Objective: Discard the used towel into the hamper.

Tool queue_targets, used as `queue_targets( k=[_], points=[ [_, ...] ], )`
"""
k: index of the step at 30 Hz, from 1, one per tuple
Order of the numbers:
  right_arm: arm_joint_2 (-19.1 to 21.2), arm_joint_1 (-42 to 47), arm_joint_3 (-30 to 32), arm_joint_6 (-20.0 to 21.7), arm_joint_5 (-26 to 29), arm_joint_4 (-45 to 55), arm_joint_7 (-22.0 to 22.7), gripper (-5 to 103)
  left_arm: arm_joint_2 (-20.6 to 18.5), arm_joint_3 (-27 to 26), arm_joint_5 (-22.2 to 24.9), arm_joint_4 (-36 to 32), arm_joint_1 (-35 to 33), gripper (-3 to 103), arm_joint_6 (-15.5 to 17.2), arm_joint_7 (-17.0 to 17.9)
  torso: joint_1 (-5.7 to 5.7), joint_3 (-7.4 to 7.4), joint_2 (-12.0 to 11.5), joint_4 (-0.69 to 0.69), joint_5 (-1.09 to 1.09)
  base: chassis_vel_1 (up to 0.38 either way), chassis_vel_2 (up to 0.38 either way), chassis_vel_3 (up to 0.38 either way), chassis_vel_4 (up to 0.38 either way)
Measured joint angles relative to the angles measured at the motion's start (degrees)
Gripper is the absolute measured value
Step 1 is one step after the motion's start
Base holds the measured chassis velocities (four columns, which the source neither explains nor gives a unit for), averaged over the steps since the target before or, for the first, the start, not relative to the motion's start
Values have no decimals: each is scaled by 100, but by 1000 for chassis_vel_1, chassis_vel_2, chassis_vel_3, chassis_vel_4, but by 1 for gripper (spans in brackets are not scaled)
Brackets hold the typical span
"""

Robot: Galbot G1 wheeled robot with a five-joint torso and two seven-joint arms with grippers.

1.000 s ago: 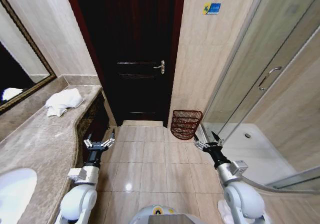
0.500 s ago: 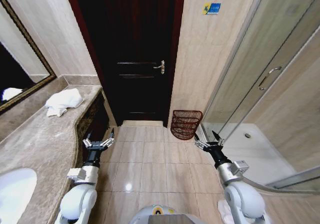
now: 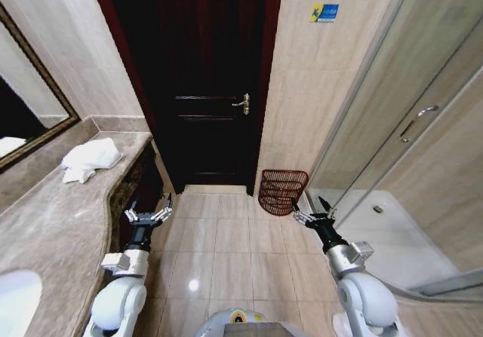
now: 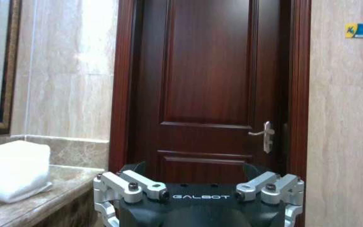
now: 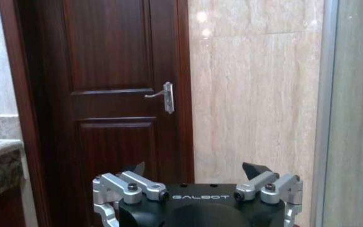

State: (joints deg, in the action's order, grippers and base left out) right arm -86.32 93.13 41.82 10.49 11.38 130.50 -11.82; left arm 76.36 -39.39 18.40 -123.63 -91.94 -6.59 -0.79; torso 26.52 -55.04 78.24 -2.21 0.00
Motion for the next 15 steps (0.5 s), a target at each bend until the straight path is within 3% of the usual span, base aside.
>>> queue_targets(
  k=[15],
  points=[
    [1,19,-8,-26,-2,-47,-127,100,66,7,-197,18,-25,100,-45,-20,-2,1,0,0,0,-119,149,151,-113]
  ],
)
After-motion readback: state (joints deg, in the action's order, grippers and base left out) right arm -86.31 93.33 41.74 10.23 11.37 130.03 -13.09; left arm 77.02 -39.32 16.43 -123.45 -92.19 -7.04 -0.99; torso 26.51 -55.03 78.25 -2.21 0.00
